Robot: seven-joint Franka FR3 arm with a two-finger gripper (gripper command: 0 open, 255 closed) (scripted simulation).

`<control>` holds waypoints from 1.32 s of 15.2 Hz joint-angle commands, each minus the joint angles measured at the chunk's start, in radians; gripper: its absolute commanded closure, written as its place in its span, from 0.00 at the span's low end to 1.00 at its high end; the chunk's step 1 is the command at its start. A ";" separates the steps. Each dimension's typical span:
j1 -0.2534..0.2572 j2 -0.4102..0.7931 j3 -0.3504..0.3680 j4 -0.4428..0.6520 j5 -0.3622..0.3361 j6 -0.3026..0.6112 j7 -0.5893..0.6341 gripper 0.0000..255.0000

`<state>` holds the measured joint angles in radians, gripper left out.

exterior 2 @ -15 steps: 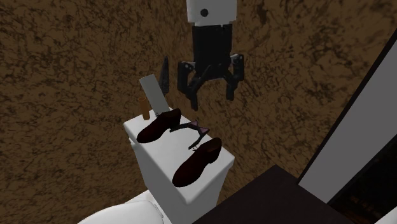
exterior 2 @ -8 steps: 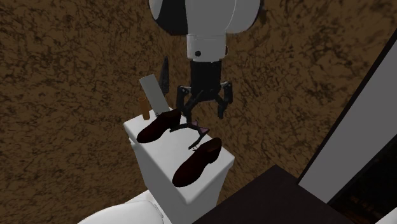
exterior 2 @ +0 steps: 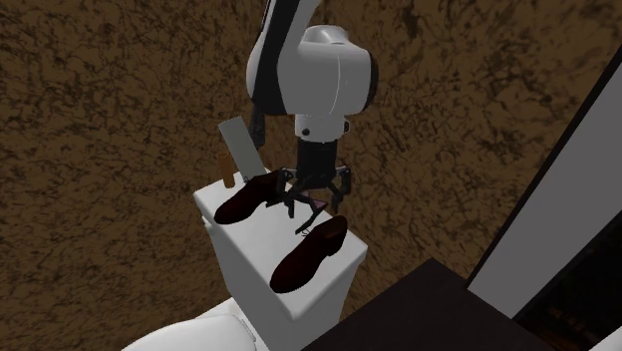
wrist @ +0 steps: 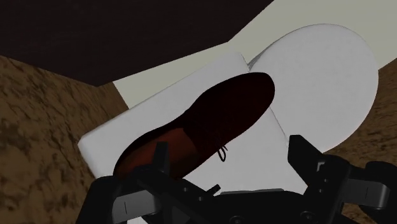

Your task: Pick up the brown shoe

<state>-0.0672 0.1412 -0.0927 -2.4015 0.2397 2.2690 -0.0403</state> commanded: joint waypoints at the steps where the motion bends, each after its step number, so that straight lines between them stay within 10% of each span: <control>1: -0.009 0.091 0.003 0.044 0.044 0.032 -0.019 0.00; 12: -0.025 0.246 0.024 0.084 0.107 0.132 -0.066 0.00; 13: -0.025 0.245 0.024 0.083 0.107 0.132 -0.066 1.00; 20: -0.025 0.246 0.024 0.084 0.107 0.132 -0.067 1.00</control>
<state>-0.0915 0.3857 -0.0680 -2.3171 0.3475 2.4012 -0.1067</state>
